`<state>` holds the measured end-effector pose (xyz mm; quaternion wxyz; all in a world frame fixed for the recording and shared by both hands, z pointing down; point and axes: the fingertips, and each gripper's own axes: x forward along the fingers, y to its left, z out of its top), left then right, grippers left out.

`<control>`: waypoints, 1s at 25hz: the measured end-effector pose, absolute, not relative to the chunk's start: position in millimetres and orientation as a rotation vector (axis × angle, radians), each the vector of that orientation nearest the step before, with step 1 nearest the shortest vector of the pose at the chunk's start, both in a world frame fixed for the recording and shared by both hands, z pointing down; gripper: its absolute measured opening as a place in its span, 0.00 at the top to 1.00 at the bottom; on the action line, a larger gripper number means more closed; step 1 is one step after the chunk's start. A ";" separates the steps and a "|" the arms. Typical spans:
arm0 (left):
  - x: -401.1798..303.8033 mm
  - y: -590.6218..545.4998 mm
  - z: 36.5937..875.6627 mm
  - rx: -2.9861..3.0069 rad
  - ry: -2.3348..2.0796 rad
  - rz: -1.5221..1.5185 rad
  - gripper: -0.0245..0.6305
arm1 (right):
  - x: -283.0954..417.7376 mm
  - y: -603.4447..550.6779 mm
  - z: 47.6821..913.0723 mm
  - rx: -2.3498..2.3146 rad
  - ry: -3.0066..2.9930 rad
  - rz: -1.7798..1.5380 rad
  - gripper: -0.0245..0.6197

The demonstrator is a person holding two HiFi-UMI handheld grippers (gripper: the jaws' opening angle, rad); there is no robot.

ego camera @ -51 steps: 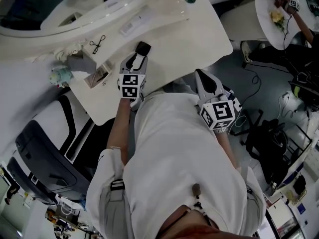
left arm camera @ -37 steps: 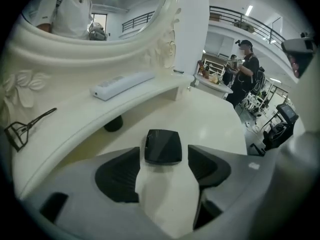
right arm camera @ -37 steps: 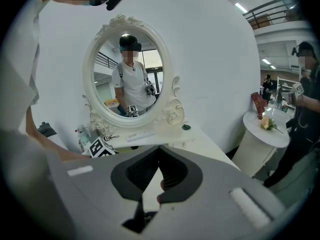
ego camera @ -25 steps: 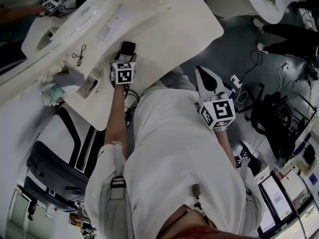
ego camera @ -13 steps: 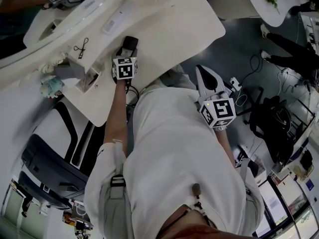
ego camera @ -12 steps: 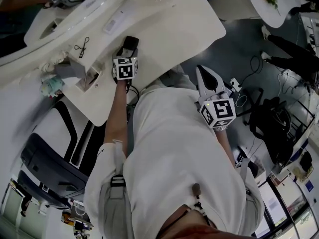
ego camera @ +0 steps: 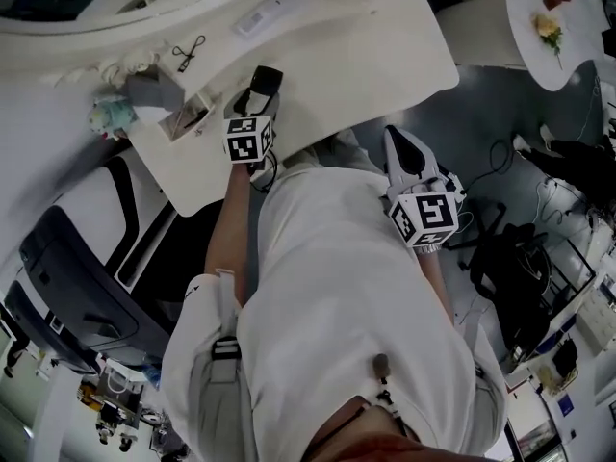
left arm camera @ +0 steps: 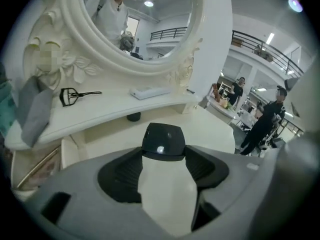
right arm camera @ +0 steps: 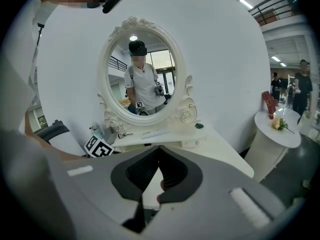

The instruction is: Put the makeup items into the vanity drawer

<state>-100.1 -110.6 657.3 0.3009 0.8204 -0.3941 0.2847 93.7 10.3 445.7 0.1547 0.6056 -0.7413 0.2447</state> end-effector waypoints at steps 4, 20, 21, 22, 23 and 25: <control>-126.4 -98.3 636.8 2.122 -1.146 0.629 0.55 | 74.1 10.6 444.5 1.654 -2.202 0.697 0.95; -280.2 -39.6 619.4 1.800 -1.526 0.540 0.54 | -1.9 22.2 436.2 1.428 -2.393 0.643 0.95; -287.4 -39.1 619.7 1.785 -1.538 0.546 0.54 | -5.5 22.1 435.1 1.422 -2.400 0.638 0.95; -293.6 -39.4 619.8 1.773 -1.547 0.550 0.54 | -8.3 21.9 434.1 1.418 -2.406 0.631 0.95; -299.0 -40.3 620.0 1.762 -1.554 0.550 0.54 | -10.3 21.5 433.4 1.417 -2.410 0.624 0.95; -306.8 -43.7 620.6 1.744 -1.563 0.546 0.54 | -12.6 20.6 433.1 1.415 -2.413 0.620 0.95</control>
